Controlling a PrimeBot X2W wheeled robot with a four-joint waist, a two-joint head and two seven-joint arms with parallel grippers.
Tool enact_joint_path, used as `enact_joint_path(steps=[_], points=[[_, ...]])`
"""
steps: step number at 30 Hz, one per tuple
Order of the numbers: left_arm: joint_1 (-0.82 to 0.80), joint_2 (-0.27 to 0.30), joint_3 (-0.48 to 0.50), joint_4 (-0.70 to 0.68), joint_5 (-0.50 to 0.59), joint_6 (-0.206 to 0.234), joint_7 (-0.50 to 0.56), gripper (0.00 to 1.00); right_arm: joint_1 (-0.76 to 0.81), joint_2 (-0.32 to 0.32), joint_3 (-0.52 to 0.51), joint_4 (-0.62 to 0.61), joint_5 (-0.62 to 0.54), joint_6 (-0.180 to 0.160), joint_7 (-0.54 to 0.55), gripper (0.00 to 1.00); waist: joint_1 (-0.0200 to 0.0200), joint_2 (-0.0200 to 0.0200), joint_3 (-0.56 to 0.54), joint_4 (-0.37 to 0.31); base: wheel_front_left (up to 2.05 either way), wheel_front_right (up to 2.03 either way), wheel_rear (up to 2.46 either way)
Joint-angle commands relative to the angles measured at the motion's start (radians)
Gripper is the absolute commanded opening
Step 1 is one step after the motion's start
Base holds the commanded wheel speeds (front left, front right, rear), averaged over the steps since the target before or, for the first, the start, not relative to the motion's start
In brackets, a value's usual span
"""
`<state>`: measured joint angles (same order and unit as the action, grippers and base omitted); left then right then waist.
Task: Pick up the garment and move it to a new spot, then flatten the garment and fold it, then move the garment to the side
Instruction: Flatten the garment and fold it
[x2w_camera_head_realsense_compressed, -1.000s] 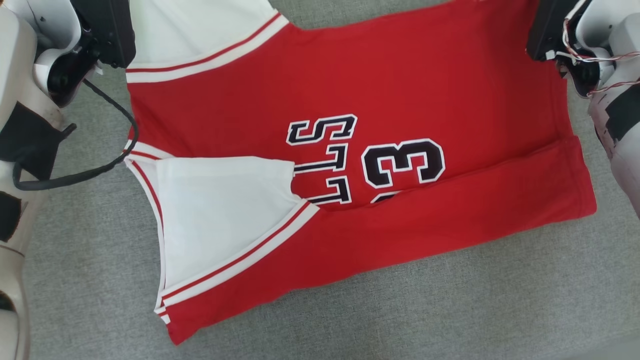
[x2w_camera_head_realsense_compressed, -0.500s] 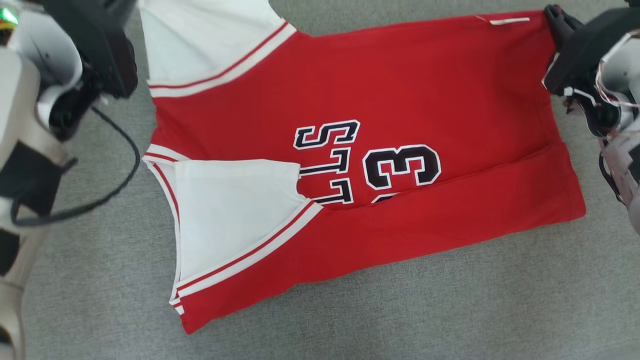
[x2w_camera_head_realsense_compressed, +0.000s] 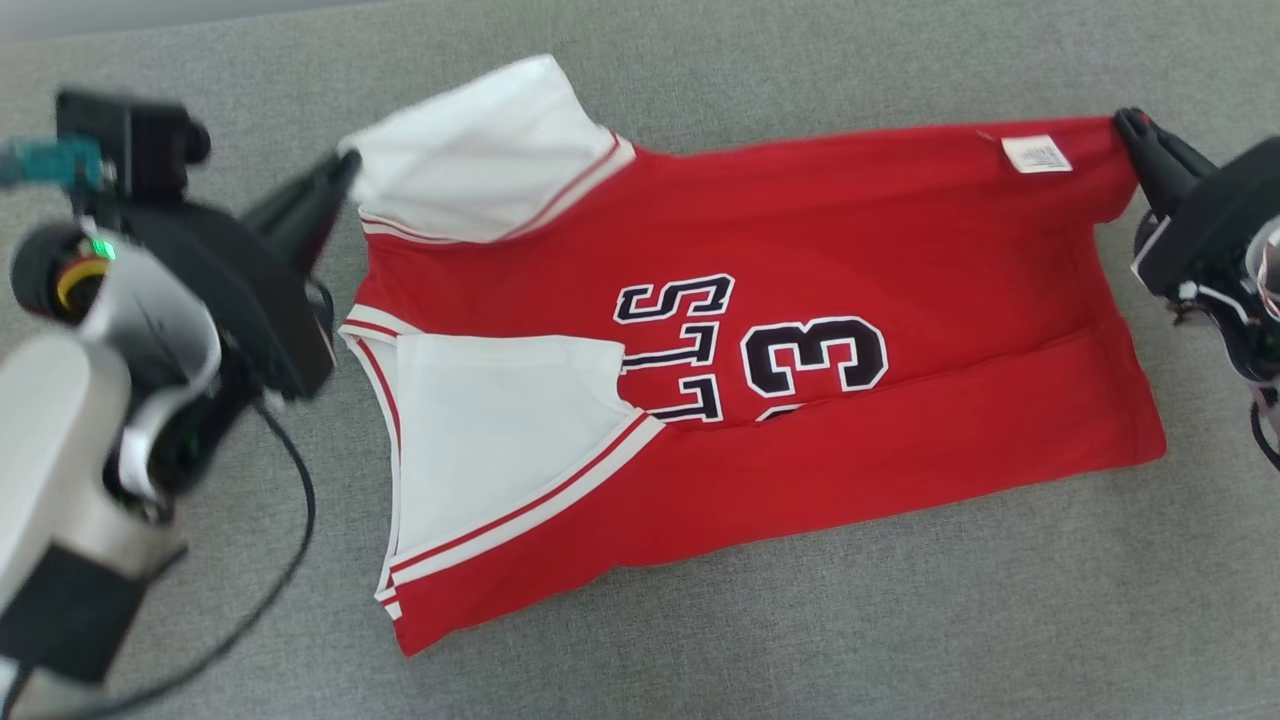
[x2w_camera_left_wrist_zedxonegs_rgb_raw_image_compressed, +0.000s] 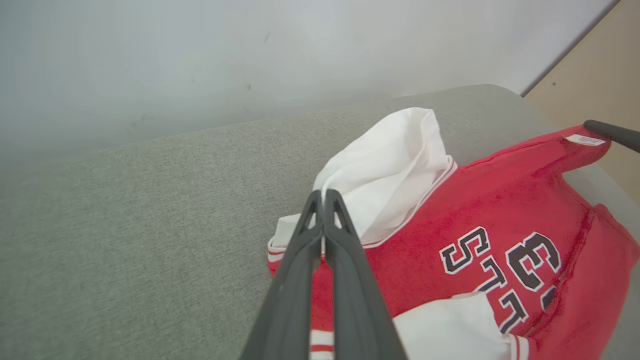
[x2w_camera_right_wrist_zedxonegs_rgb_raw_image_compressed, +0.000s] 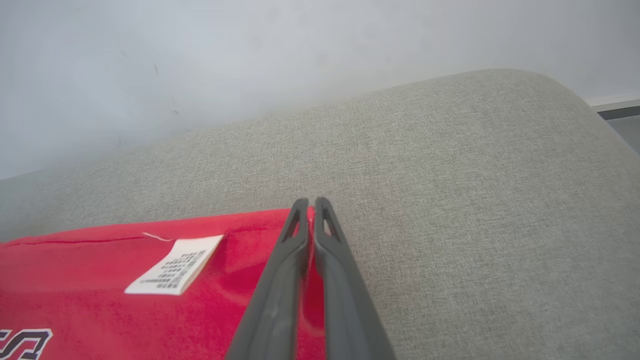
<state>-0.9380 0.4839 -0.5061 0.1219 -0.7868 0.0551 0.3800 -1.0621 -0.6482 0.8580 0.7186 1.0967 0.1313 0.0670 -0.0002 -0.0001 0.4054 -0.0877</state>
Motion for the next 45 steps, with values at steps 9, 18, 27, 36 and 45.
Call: enact_joint_path(steps=[9, 18, 27, 36, 45], points=[[0.307, 0.091, 0.037, -0.385, -0.056, 0.146, 0.034, 0.00, 0.126, -0.080, 0.061, -0.081, 0.078, -0.001, -0.056, 0.00, 0.0002, 0.0001, -0.038, 0.001, 0.00, 0.00, 0.00], [0.488, 0.115, 0.051, -0.554, -0.067, 0.226, 0.005, 0.00, 0.212, -0.128, 0.078, -0.127, 0.137, -0.001, -0.104, 0.00, 0.0002, 0.0001, -0.050, 0.013, 0.00, 0.00, 0.00], [0.614, 0.094, 0.031, -0.566, -0.074, 0.249, -0.052, 0.00, 0.278, -0.158, 0.095, -0.162, 0.154, -0.001, -0.147, 0.00, 0.0002, 0.0001, -0.042, 0.013, 0.00, 0.00, 0.00], [0.656, 0.059, 0.018, -0.461, -0.086, 0.218, -0.112, 0.00, 0.312, -0.131, 0.114, -0.111, 0.165, -0.001, -0.143, 0.00, 0.0002, 0.0001, -0.033, 0.020, 0.00, 0.00, 0.00], [0.630, 0.020, 0.004, -0.338, -0.091, 0.177, -0.154, 0.00, 0.321, -0.096, 0.139, -0.067, 0.170, -0.001, -0.158, 0.04, 0.0002, 0.0001, -0.039, 0.020, 0.00, 0.00, 0.00]])
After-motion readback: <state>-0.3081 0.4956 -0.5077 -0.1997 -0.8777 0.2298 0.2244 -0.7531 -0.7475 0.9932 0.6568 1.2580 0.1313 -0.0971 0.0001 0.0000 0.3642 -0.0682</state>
